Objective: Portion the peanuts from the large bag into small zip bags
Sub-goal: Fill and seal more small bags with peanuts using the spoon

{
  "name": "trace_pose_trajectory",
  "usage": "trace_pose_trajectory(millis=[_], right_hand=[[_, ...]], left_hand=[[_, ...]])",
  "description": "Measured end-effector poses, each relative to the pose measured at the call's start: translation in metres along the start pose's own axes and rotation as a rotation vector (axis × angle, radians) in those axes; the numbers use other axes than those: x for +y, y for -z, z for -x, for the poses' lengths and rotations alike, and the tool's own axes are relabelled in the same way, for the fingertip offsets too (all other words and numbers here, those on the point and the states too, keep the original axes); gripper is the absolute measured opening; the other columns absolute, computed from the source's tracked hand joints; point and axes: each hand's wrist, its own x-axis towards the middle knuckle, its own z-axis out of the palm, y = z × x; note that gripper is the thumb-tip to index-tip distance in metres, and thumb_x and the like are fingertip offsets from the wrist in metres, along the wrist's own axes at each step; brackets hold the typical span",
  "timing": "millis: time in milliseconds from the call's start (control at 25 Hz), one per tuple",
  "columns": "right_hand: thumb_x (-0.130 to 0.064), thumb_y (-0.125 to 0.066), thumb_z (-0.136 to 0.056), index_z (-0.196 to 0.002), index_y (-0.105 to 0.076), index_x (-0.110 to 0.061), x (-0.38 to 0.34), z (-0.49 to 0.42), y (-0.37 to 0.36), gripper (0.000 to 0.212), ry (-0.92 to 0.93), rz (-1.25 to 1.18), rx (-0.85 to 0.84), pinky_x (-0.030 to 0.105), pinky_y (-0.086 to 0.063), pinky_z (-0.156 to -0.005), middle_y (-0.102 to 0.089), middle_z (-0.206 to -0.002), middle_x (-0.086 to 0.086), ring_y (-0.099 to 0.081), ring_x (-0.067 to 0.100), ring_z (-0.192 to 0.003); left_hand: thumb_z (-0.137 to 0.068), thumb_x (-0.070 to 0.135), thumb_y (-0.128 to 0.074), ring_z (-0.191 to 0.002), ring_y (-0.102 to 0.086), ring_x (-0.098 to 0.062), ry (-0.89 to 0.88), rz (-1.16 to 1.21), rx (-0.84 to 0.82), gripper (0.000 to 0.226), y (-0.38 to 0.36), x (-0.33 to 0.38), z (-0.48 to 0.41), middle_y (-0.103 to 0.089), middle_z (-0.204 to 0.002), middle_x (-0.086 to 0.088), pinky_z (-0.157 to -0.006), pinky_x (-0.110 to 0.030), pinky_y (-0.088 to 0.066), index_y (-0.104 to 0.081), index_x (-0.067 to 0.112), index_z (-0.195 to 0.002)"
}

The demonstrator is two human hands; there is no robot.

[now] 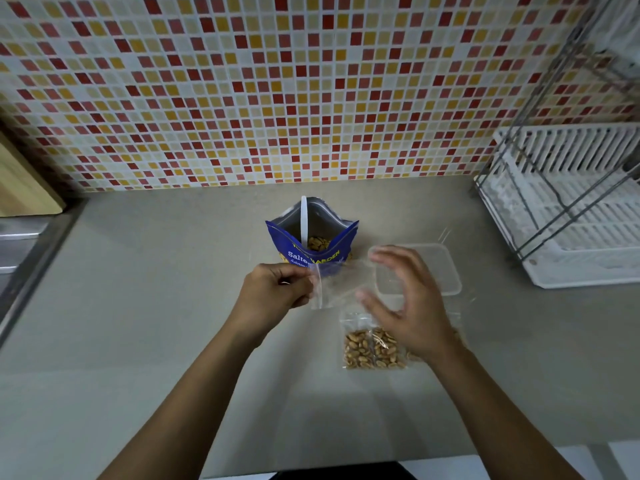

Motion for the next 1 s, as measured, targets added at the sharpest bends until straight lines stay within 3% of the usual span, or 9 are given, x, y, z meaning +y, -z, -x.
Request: trace_pose_trajectory(millis=[120, 280, 440, 760, 1000], right_hand=[[-0.064, -0.064, -0.067, -0.134, -0.044, -0.022, -0.011, -0.007, -0.01, 0.082, 0.134, 0.18, -0.232, 0.025, -0.025, -0.11, -0.047, -0.139, -0.003, -0.037, 0.008, -0.129], [-0.066, -0.062, -0.064, -0.128, -0.052, -0.024, -0.014, -0.016, -0.016, 0.077, 0.046, 0.131, -0.251, 0.038, -0.039, -0.103, -0.056, -0.126, -0.003, -0.045, 0.013, -0.118], [-0.064, -0.069, -0.062, -0.127, -0.051, -0.025, -0.019, -0.016, -0.016, 0.078, 0.032, 0.049, -0.254, 0.028, -0.042, -0.095, -0.054, -0.118, -0.01, -0.045, 0.006, -0.11], [-0.058, -0.068, -0.064, -0.103, -0.063, -0.023, -0.022, -0.03, -0.016, 0.053, 0.099, 0.068, -0.128, 0.029, -0.045, -0.084, -0.061, -0.098, -0.012, -0.052, 0.007, -0.092], [-0.066, -0.066, -0.062, -0.12, -0.057, -0.028, -0.018, -0.048, -0.013, 0.069, 0.085, 0.086, -0.188, 0.017, -0.032, -0.089, -0.048, -0.101, -0.023, -0.044, -0.001, -0.098]], left_hand=[[-0.084, 0.001, -0.064, -0.062, -0.063, -0.016, -0.055, -0.049, -0.062, 0.011, -0.005, 0.017, 0.006, -0.066, -0.069, -0.01, -0.061, -0.018, -0.054, -0.073, 0.007, -0.083], [-0.082, -0.003, -0.063, -0.057, -0.064, -0.011, -0.094, -0.147, -0.083, 0.016, -0.005, 0.031, 0.014, -0.067, -0.067, -0.009, -0.058, -0.014, -0.053, -0.072, 0.011, -0.082], [-0.08, 0.002, -0.067, -0.059, -0.066, -0.008, -0.177, -0.321, -0.045, 0.011, 0.0, 0.038, 0.015, -0.07, -0.069, -0.005, -0.061, -0.016, -0.056, -0.071, 0.011, -0.083], [-0.084, 0.012, -0.066, -0.052, -0.064, -0.003, -0.194, -0.336, -0.026, 0.008, 0.003, 0.049, 0.006, -0.068, -0.061, 0.001, -0.057, -0.014, -0.053, -0.071, 0.011, -0.078], [-0.083, 0.01, -0.065, -0.057, -0.066, -0.005, -0.252, -0.409, -0.06, 0.011, 0.007, 0.061, -0.011, -0.071, -0.066, 0.001, -0.06, -0.016, -0.055, -0.072, 0.019, -0.08]])
